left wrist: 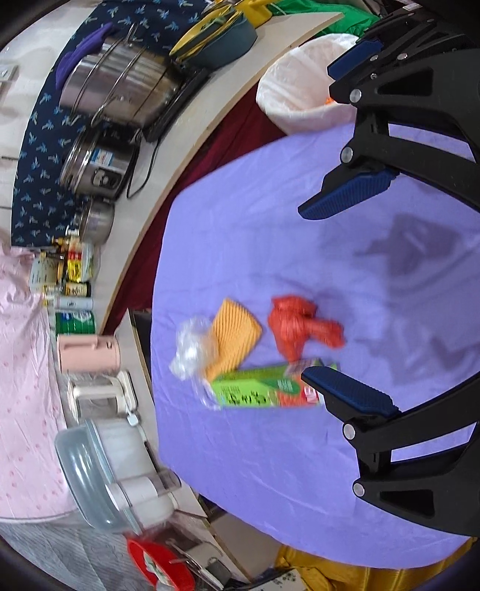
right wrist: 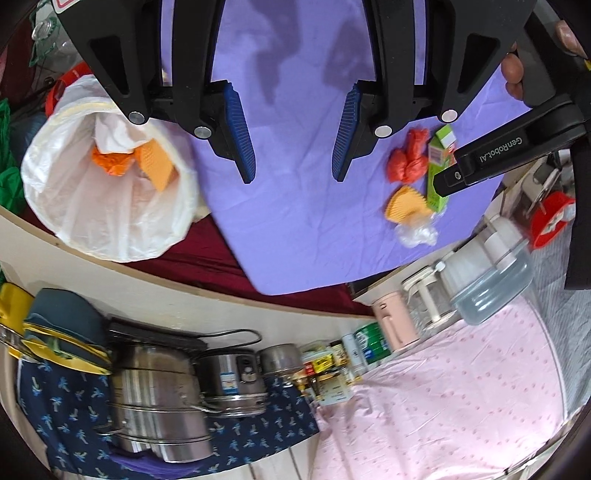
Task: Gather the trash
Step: 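Return both tools to the table toward the wasabi box and red bag, then grasp the green NB wasabi box with the left gripper while the right grasps the red bag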
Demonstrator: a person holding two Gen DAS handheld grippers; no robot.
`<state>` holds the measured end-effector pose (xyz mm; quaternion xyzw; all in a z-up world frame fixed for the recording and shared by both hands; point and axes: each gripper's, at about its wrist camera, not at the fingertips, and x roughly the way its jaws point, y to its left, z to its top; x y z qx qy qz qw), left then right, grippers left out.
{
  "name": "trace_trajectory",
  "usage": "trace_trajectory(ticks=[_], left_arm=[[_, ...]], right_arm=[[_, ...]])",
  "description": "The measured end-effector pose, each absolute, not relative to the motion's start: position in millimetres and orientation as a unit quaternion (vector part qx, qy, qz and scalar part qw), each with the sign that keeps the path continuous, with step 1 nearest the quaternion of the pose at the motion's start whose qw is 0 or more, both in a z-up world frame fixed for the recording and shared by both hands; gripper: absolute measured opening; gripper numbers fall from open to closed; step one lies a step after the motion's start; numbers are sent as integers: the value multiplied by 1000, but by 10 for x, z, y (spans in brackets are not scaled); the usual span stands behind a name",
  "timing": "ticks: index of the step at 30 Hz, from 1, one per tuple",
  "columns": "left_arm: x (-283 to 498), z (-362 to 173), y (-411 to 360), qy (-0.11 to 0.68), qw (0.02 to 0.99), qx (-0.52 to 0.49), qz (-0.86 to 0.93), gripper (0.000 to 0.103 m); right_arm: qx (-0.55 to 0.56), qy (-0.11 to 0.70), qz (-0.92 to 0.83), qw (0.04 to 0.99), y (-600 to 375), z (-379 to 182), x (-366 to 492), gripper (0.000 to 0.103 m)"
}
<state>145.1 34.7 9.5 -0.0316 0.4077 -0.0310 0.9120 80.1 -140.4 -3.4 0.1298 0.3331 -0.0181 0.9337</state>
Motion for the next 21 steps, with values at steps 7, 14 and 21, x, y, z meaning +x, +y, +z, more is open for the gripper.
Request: trace_trajectory(ticks=[7,14,21], left_arm=[[1599,-90,948,429,901,-64,1,80],[1759,-215,1371,441,893,-82,31,80],[2004,-301,1565,456,884,-104,28,81]], right_arm=[[112,361,17,926,-895,-196,1073,42],[97,385,56,916,-391,-384,1392,42],[95,405,82,906,-70,-570,1714,42]])
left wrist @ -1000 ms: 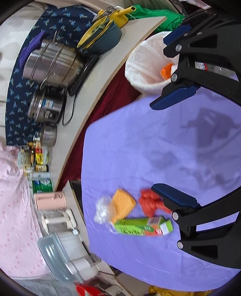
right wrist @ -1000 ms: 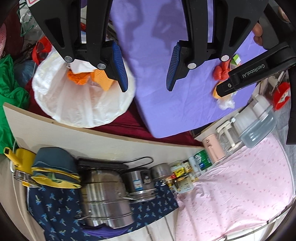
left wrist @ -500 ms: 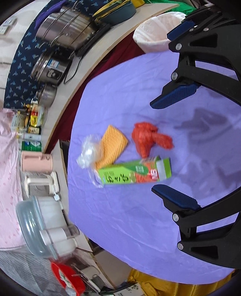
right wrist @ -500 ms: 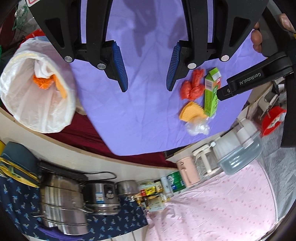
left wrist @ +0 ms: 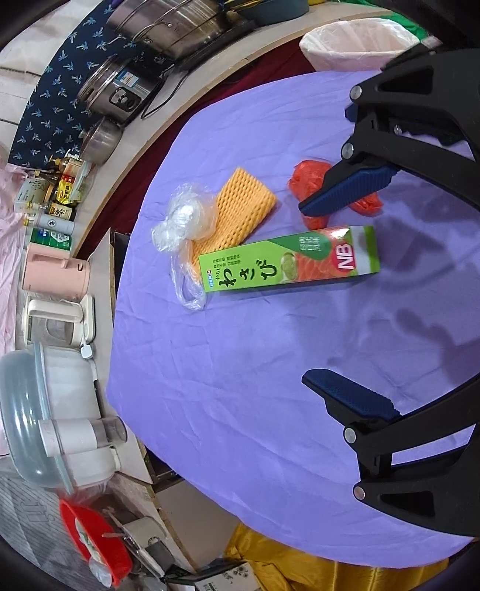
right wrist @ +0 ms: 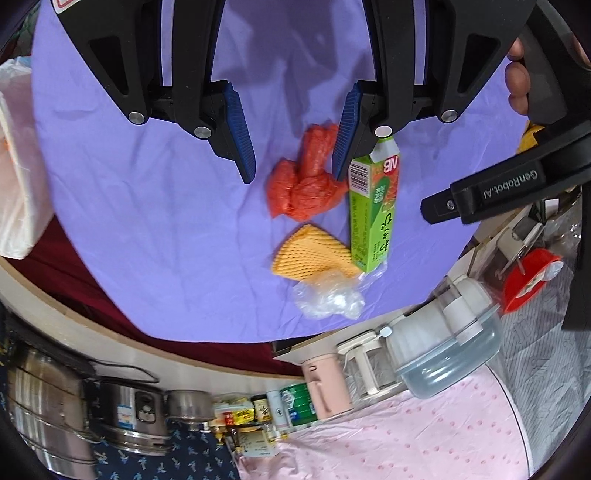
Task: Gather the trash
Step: 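Grasp the green NB wasabi box with the left gripper while the right grasps the red bag, then carry the wasabi box and red bag over the bin with both grippers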
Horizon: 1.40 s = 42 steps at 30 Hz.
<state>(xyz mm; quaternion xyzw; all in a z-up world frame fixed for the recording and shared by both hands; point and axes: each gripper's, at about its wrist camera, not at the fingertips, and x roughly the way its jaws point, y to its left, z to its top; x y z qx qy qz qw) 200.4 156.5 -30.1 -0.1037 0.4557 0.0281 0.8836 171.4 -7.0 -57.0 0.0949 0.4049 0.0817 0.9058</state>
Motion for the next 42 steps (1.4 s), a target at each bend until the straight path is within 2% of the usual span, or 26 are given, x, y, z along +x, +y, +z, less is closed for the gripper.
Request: trace_trajectory(ticks=[9,15,17,20,22,24,25,30,42], left_arm=[[2437,-609,1406,495,862,-107,2,85],[2574,-834,1318,515,850,-106,-4,85],[2597,-878,1301,518,848,-109,-5,84],[2616,-923,1278,523,845,-110,-6,72],[2618,-941,1258,526,843,-107,-8,54],[2600,-926,1234,526,844,-104,-8,43],[2591,-914,1230,526,844,-104,-7,40],[2491,-782,1183,515,851,-105,-6,37],[1873,-85,833,457,885,-86,-41,37]], right_arm=[[88,437,84,891,39,-920,2030,42],[87,442,90,888,15,-1017,2076,12],[85,436,90,891,-6,-1006,2052,11],[82,431,86,895,-45,-983,1998,10],[83,429,86,895,-87,-964,1968,10],[86,425,83,897,-140,-939,1940,9],[88,423,81,898,-172,-916,1919,9],[93,405,71,907,-301,-766,1799,9],[119,340,44,932,-793,-198,1266,9]])
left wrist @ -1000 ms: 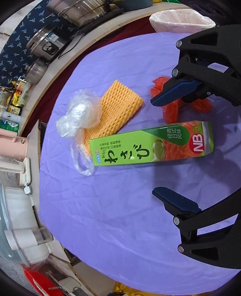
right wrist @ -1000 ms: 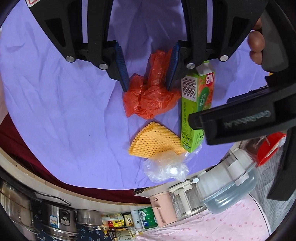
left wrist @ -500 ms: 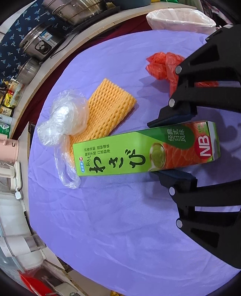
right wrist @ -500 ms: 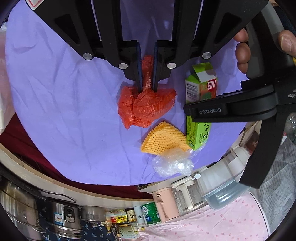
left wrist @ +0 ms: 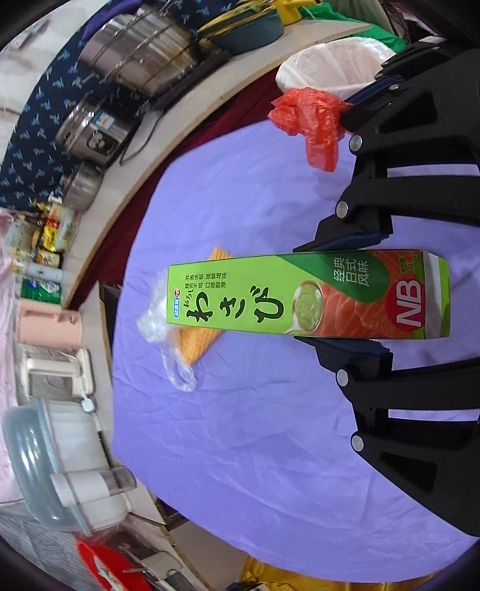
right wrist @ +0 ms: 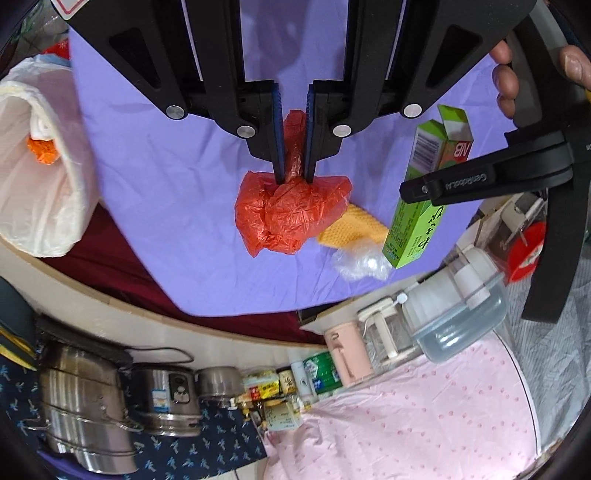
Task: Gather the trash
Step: 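Carry the wasabi box and red bag over the bin with both grippers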
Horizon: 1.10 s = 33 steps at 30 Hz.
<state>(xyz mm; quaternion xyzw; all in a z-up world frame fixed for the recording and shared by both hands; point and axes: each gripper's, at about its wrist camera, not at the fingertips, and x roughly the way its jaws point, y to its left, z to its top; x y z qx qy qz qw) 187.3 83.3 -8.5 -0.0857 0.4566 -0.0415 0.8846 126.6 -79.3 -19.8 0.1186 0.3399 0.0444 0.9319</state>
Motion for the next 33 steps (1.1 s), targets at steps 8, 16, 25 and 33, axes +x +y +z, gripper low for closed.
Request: trace_trajectory(ticks=[8,16,25,33], left_arm=[[1462,296,286,426,897,-60,-96,37],[1167,464,-406,410,899,-27,-154,37],[916,497,-1095,406,891,4,-204,37],[775,460,-1504,408,884,25,-228,37]], right_arm=[[133,297,16,946,-1217,139,829,9],[153,268,-32,951,-1804,301,425,9],[174,257,-89,946,-2458,263,54,9],[193,259,-121,939,-2912,137,-178,9]])
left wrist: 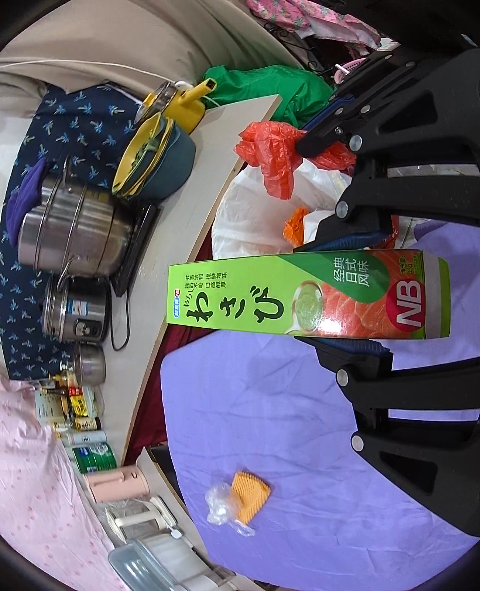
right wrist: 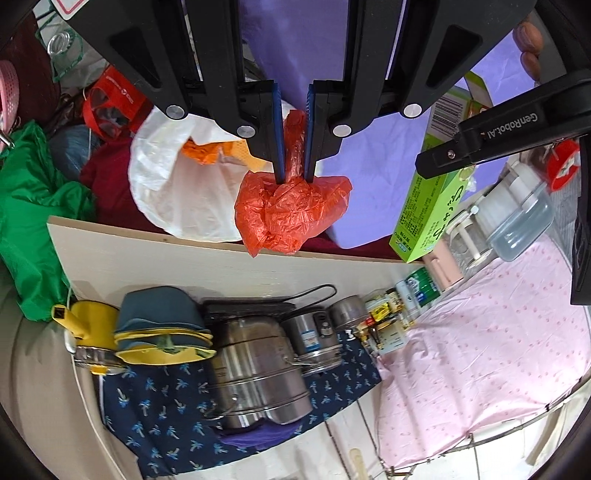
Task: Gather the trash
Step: 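Carry the wasabi box and red bag over the bin with both grippers, then open both grippers to drop the wasabi box and red bag into the bin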
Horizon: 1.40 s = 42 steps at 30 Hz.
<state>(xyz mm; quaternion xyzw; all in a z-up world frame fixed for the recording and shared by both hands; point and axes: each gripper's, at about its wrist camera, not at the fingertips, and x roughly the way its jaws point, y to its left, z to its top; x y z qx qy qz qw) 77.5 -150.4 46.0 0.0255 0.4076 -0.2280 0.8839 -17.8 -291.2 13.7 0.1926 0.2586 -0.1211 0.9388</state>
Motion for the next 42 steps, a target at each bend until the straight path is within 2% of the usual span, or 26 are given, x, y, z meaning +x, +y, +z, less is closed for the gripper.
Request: trace_trajectory(ticks=[18,42], left_arm=[[761,270,-2223,422,868,60,-256,37],[1225,-175,-2620,457,851,78,-247,37]], right_arm=[[221,268,-150,926,-3490,-111,-189,9],[229,310,-149,911,-3804,-524,297,10]])
